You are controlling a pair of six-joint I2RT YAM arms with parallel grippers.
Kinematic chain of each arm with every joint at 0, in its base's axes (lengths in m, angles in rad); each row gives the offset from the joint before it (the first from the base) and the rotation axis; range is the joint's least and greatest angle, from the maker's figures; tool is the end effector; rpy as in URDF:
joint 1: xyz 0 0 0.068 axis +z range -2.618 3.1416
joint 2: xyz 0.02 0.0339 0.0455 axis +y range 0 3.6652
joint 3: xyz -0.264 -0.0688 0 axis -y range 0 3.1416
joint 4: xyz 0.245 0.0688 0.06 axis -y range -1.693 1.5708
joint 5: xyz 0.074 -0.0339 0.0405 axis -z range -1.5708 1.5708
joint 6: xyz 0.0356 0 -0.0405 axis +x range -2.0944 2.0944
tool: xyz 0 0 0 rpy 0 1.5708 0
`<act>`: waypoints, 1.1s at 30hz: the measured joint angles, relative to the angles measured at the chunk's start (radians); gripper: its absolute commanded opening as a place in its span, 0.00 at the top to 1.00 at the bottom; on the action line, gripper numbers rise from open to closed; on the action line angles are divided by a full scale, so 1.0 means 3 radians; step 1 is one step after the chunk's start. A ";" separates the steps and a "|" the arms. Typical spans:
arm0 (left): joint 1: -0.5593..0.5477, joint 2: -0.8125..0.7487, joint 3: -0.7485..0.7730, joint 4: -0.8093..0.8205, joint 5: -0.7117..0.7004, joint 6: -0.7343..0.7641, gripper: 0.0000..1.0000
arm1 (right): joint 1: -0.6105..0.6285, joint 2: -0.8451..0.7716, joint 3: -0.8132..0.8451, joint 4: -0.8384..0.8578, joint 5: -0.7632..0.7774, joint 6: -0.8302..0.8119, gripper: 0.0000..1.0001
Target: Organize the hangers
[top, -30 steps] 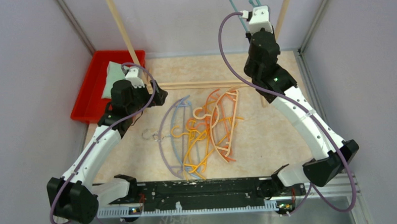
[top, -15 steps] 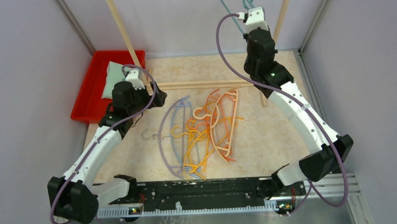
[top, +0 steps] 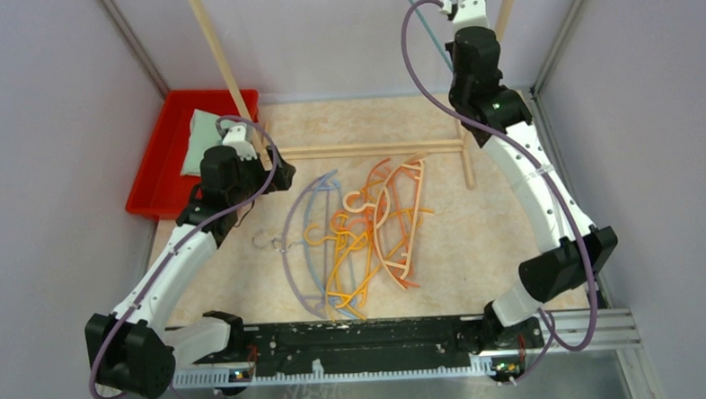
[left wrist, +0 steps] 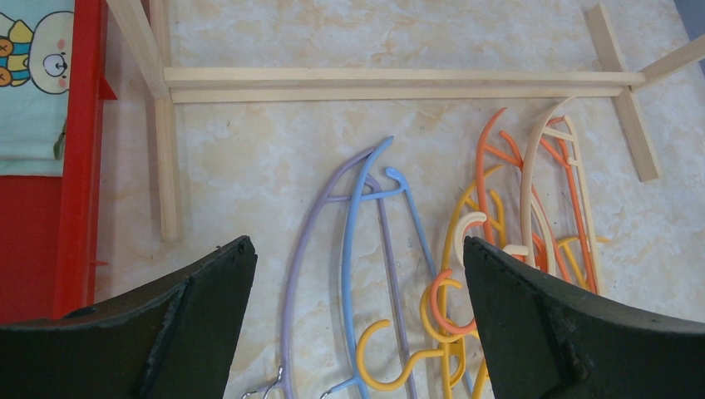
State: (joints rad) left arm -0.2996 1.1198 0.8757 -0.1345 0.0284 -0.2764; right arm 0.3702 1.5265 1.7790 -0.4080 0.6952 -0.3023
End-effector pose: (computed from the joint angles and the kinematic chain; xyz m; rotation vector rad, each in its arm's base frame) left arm 0.2472 -0.0774 0.3096 0.0419 1.9709 -0.4067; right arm 0.3165 0.0984 0.4809 -0.0614 1.7191 -0.5472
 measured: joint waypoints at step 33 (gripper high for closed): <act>-0.0001 -0.0072 -0.0085 -0.0052 -0.0061 -0.0037 0.01 | -0.0590 -0.0134 0.0036 -0.0537 -0.0528 0.0764 0.33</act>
State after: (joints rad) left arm -0.3000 1.0981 0.8501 -0.1501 0.0101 -0.2874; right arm 0.1932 1.4864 1.7897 -0.5690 0.5369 -0.0731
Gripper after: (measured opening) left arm 0.996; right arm 0.601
